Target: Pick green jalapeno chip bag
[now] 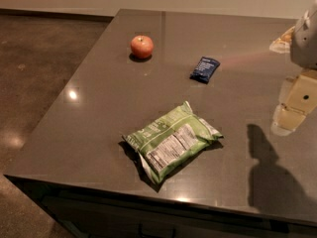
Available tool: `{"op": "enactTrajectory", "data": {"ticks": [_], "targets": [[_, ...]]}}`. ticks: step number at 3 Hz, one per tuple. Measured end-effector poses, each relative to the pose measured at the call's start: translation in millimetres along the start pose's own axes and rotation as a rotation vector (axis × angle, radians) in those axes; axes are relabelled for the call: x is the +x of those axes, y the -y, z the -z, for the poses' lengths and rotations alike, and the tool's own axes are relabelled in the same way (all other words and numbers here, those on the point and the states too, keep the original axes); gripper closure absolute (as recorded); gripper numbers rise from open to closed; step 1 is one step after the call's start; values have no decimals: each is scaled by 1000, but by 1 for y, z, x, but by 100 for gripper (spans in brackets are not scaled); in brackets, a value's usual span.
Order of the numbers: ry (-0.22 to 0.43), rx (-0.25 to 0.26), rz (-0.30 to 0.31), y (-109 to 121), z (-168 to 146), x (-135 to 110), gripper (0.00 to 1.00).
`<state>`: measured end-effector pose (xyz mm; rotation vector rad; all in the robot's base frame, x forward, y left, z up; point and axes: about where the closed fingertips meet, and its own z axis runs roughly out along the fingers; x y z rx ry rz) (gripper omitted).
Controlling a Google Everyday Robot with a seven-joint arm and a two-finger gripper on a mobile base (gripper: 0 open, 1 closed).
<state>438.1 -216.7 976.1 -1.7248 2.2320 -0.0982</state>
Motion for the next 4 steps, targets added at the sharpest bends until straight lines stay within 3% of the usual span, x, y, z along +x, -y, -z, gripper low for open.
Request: {"op": "enactTrajectory", "data": {"ticks": [1, 2, 4], "targets": [[0, 0, 1, 0, 0, 0, 0], [20, -33, 49, -4, -6, -15, 0], [99, -123, 198, -34, -42, -67, 0]]}}
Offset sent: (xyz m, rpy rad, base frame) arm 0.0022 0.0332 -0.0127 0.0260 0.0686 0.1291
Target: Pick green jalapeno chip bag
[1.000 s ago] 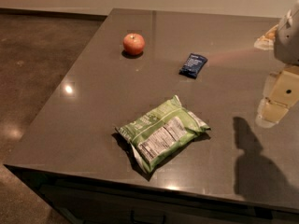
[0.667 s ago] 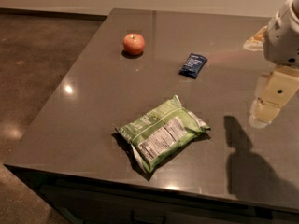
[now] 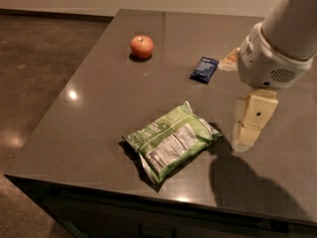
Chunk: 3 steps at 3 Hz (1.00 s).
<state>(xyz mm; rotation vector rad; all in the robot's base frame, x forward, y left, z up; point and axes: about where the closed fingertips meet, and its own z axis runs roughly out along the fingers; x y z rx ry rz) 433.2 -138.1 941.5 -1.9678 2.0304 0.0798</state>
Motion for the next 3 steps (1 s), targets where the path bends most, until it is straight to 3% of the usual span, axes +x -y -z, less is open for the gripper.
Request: {"op": "enactTrajectory", "data": {"ticks": [3], "targets": [[78, -79, 206, -13, -85, -62, 0]]}}
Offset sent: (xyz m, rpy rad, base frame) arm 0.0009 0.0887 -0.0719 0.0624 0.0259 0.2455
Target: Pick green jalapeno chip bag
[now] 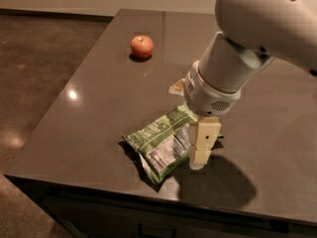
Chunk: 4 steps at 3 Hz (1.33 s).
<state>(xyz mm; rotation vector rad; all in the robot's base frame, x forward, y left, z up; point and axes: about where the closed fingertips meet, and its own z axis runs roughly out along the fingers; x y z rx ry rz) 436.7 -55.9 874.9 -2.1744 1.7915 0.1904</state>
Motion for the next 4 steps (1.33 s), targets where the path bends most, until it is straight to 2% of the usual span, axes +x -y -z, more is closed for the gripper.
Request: {"op": "enactTrajectory", "data": {"ticks": [1, 3, 4], "targets": [[3, -16, 44, 4, -20, -7, 2], [-3, -27, 77, 7, -30, -8, 46], [6, -22, 84, 9, -20, -8, 70]]}}
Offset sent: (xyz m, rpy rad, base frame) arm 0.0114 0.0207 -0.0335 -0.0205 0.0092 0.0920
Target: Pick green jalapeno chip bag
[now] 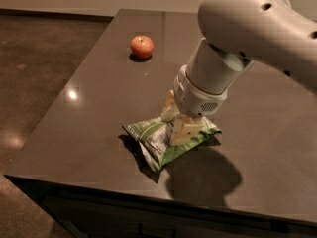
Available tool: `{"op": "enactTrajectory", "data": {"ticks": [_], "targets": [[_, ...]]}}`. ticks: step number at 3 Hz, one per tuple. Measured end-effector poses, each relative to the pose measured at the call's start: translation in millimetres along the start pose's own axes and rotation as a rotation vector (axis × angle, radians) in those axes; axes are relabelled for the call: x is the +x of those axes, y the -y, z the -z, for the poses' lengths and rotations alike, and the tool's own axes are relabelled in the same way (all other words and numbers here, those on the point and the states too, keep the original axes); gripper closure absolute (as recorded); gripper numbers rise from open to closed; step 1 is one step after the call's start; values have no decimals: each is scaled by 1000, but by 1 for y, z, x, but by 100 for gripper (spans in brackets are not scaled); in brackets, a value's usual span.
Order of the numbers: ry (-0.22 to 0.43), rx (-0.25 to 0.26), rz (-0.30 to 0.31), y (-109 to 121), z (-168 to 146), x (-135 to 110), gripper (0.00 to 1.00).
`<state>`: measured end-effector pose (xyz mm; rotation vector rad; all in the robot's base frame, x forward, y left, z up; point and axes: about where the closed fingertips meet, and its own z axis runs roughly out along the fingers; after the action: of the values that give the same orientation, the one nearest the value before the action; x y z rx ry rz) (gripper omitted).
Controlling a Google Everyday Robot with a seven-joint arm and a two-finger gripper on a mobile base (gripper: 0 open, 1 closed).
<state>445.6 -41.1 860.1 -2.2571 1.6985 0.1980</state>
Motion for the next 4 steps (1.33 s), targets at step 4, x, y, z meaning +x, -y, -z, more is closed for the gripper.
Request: {"op": "enactTrajectory", "data": {"ticks": [4], "targets": [[156, 125, 94, -1, 128, -53, 100]]}}
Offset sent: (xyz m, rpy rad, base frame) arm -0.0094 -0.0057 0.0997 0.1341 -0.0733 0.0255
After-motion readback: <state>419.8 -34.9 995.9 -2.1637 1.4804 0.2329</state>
